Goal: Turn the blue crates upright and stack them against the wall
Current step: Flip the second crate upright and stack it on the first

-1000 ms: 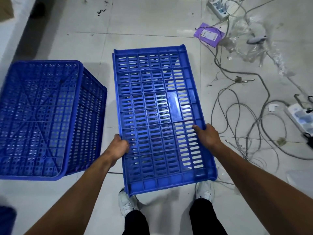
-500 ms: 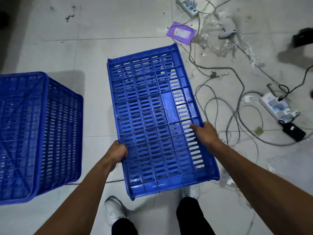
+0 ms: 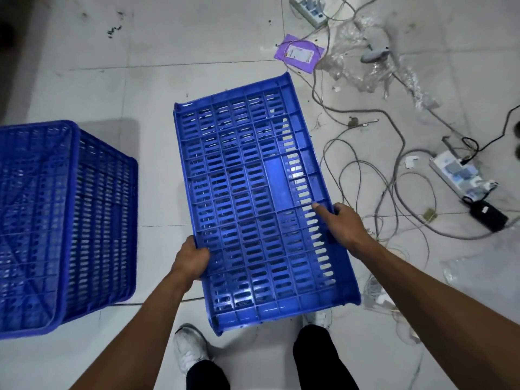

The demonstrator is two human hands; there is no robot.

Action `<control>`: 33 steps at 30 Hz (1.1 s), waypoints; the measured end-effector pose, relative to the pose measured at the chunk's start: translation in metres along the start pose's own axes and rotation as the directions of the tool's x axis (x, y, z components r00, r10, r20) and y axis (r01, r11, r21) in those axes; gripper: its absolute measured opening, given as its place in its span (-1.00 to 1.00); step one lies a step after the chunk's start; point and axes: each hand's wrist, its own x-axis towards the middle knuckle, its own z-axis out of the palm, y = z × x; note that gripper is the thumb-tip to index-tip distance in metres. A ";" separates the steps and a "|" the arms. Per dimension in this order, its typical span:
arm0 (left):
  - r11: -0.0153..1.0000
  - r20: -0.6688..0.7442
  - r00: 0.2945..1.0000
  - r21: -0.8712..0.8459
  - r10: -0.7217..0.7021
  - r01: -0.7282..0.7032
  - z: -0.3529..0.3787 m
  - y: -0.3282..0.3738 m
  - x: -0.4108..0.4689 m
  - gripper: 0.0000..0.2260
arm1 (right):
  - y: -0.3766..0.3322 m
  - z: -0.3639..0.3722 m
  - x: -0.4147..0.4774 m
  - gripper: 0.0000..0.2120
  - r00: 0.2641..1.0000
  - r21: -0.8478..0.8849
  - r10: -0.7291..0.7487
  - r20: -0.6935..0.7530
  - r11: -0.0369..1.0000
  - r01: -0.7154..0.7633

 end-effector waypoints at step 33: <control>0.982 -0.275 0.959 -0.151 0.067 -0.112 -0.096 -0.031 -0.004 -0.58 | -0.125 0.250 -0.143 -0.62 0.841 -0.431 -0.355 0.408 0.737 0.520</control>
